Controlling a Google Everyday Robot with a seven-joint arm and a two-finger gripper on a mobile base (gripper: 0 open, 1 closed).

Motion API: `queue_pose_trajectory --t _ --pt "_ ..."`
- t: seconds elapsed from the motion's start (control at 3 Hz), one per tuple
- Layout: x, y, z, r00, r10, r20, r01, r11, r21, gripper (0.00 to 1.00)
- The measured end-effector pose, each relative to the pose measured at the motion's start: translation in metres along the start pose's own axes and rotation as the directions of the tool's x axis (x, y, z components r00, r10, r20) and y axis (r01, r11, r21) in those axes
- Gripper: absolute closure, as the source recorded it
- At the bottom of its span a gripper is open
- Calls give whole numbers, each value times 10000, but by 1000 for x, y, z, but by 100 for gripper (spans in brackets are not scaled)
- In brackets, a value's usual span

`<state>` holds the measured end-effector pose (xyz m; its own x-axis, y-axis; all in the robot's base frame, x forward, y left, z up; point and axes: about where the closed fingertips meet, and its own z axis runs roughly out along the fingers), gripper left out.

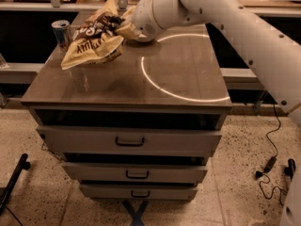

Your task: Move brown chip bag near redbull can

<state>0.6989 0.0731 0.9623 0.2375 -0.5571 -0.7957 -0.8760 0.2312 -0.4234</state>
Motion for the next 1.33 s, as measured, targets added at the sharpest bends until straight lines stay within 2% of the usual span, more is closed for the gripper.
queue_pose_trajectory --t 0.33,0.67,1.0,1.33 --pt "15 16 37 10000 -60 63 60 9999 -129 100" --pt "18 18 46 10000 -68 -14 68 10000 -48 100" --pt "20 19 53 9999 -87 -148 87 10000 4 84" --pt "20 20 55 9999 -90 -142 90 10000 -32 61"
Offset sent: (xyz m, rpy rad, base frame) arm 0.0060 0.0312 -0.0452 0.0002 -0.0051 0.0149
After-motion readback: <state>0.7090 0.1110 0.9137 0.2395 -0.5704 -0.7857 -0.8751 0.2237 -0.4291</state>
